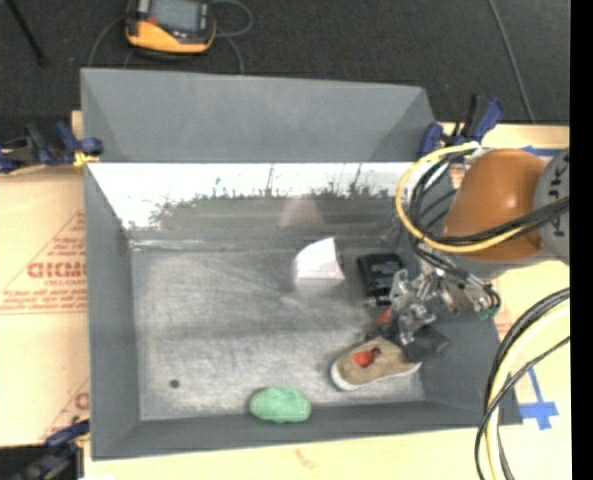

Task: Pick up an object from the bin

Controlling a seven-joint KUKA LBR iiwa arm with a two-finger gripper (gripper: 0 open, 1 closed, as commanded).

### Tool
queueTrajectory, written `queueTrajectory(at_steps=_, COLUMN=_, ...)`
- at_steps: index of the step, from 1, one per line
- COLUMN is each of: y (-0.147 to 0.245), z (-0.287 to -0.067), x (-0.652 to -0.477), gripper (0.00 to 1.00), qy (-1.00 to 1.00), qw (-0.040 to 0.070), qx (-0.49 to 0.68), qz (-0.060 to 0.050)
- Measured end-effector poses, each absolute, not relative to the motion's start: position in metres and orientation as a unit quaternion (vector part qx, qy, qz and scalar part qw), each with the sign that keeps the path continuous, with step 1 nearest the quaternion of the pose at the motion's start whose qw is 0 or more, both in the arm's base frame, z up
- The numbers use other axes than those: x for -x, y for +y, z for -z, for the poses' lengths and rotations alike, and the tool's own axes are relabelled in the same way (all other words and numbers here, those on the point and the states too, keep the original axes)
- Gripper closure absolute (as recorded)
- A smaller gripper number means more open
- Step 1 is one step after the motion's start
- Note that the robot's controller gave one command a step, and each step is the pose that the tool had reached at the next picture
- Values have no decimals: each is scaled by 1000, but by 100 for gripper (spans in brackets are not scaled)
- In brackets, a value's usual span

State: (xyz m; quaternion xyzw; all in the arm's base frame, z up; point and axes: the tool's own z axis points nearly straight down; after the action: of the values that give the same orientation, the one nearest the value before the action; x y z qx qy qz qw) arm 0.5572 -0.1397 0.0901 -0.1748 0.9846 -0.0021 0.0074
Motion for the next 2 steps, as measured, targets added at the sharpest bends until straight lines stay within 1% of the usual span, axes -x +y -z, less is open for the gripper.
queueTrajectory(at_steps=2, y=-140, z=-92, x=-554, gripper=100, qy=984, qw=8, qx=176, qz=3)
